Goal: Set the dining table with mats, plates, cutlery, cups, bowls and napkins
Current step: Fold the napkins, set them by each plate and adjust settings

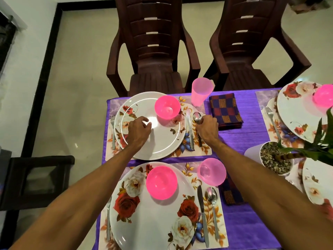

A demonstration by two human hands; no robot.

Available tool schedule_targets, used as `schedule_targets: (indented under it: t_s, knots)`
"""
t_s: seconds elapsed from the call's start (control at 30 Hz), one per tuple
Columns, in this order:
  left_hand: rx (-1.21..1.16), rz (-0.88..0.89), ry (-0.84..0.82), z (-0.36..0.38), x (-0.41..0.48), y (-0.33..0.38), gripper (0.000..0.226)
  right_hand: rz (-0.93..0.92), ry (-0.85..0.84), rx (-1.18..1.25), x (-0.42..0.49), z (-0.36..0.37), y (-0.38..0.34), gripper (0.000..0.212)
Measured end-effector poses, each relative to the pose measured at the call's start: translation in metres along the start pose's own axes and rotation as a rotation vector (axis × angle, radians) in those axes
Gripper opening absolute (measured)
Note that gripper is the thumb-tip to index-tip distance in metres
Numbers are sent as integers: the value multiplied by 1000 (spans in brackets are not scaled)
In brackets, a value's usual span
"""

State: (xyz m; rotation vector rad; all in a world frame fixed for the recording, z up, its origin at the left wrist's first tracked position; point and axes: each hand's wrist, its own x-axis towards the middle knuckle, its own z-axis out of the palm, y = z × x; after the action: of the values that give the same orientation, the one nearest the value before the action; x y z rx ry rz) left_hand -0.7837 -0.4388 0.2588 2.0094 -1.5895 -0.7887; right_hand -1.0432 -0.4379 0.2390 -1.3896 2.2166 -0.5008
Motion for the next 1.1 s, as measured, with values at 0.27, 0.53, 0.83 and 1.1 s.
schedule_targets:
  t_s: [0.27, 0.53, 0.83, 1.1]
  knots:
    - [14, -2, 6, -1, 0, 1, 31, 40, -8, 19, -1, -7, -3, 7]
    - [0, 24, 26, -6, 4, 4, 29, 1, 159, 288, 39, -36, -30, 90]
    - [-12, 19, 57, -13, 6, 3, 28, -48, 151, 356, 67, -30, -51, 95]
    - [2, 15, 52, -17, 5, 0, 29, -58, 149, 386, 63, -23, -55, 104]
